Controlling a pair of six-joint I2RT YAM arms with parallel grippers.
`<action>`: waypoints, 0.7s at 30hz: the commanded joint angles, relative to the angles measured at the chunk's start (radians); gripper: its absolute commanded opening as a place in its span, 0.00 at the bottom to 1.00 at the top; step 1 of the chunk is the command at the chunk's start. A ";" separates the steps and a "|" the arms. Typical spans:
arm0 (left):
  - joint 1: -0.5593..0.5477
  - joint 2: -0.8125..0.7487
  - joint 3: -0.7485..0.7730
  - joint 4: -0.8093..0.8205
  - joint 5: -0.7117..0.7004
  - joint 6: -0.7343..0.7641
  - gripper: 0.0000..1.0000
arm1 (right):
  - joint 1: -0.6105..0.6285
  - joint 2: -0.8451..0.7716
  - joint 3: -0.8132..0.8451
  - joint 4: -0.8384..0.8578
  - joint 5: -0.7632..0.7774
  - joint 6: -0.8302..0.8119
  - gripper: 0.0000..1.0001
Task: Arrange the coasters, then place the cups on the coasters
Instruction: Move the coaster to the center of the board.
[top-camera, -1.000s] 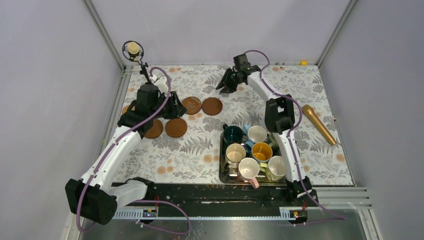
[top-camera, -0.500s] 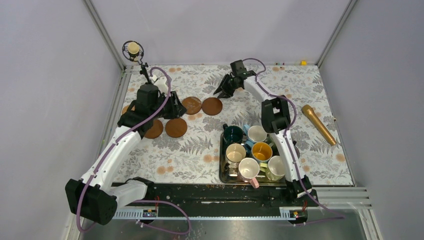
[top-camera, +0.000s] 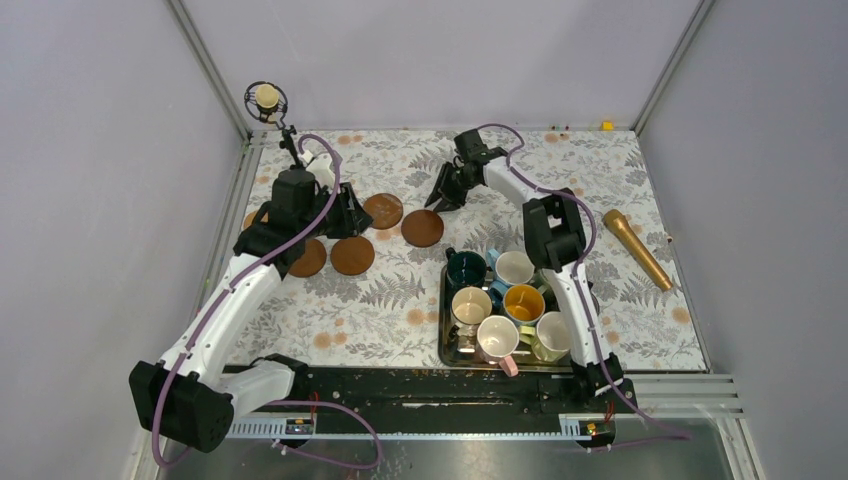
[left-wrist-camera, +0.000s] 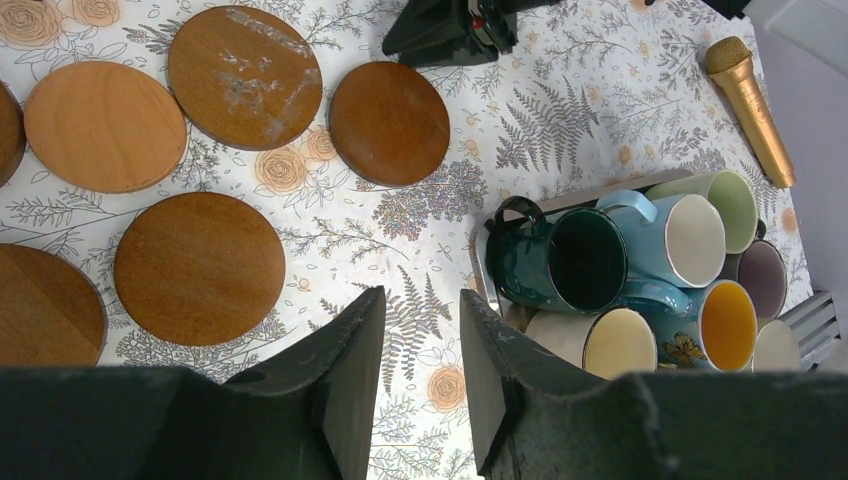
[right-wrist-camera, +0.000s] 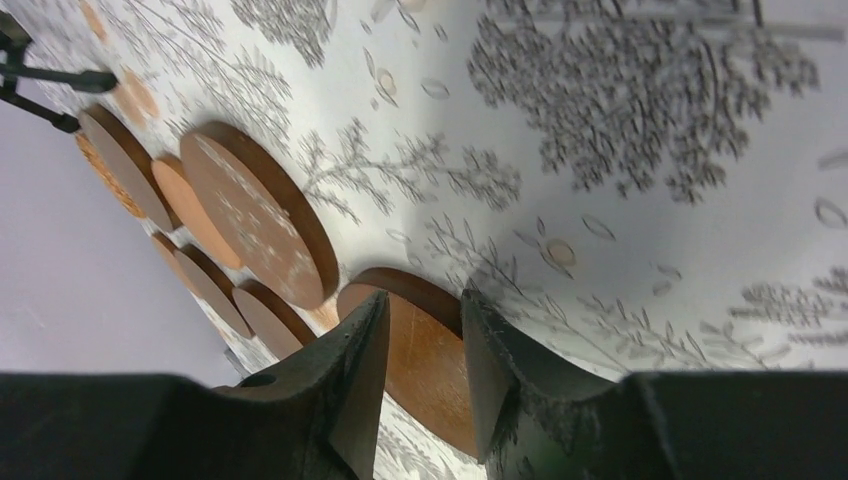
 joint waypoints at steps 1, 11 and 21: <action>0.005 -0.026 -0.002 0.036 -0.016 0.002 0.35 | 0.005 -0.123 -0.114 -0.014 0.006 -0.055 0.41; 0.005 -0.021 -0.005 0.036 -0.025 0.004 0.36 | 0.020 -0.225 -0.299 0.093 -0.042 -0.024 0.40; 0.005 -0.025 -0.007 0.036 -0.032 0.004 0.36 | 0.059 -0.253 -0.363 0.150 -0.075 0.013 0.40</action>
